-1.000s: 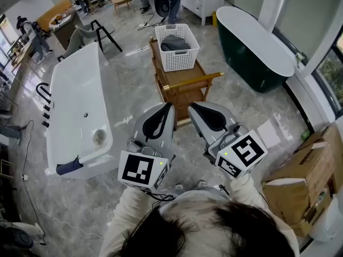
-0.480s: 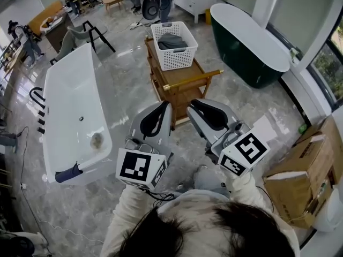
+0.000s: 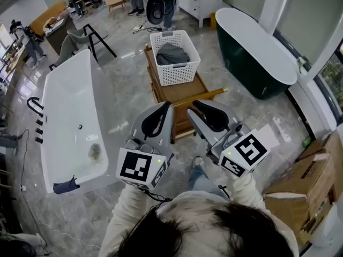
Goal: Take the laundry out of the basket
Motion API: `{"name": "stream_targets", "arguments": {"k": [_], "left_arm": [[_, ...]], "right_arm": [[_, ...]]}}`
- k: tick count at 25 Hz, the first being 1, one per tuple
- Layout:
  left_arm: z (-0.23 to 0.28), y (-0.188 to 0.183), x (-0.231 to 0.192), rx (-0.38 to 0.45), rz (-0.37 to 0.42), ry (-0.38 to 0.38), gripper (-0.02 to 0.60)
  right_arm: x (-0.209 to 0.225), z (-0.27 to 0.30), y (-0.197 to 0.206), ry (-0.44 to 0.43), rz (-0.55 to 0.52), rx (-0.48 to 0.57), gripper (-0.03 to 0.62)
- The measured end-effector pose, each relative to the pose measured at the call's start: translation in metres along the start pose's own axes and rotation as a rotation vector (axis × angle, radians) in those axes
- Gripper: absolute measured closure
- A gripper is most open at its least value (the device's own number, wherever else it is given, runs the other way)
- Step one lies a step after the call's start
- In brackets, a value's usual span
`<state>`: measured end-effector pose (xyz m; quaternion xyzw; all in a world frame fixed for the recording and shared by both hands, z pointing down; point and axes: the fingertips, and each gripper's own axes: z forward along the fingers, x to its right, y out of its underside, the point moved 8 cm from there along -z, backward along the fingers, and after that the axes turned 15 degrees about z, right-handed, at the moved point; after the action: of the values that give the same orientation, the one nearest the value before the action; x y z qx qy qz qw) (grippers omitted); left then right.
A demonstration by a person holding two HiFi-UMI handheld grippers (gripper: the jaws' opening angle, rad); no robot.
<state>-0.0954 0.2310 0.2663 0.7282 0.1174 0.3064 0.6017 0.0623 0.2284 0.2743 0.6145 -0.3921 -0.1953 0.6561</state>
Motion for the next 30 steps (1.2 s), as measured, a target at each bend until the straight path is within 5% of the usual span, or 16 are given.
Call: {"name": "stream_targets", "arguments": {"k": [14,30], "left_arm": [[0.184,0.006,-0.039,-0.034,0.015,-0.085,0.580],[0.252,0.056,-0.086,-0.106,-0.004,-0.009,0.580]], "right_arm": [[0.173,0.072,-0.071,-0.114,-0.032,-0.016,0.494],[0.237,0.132,-0.057,-0.072,0.040,-0.042,0.494]]}}
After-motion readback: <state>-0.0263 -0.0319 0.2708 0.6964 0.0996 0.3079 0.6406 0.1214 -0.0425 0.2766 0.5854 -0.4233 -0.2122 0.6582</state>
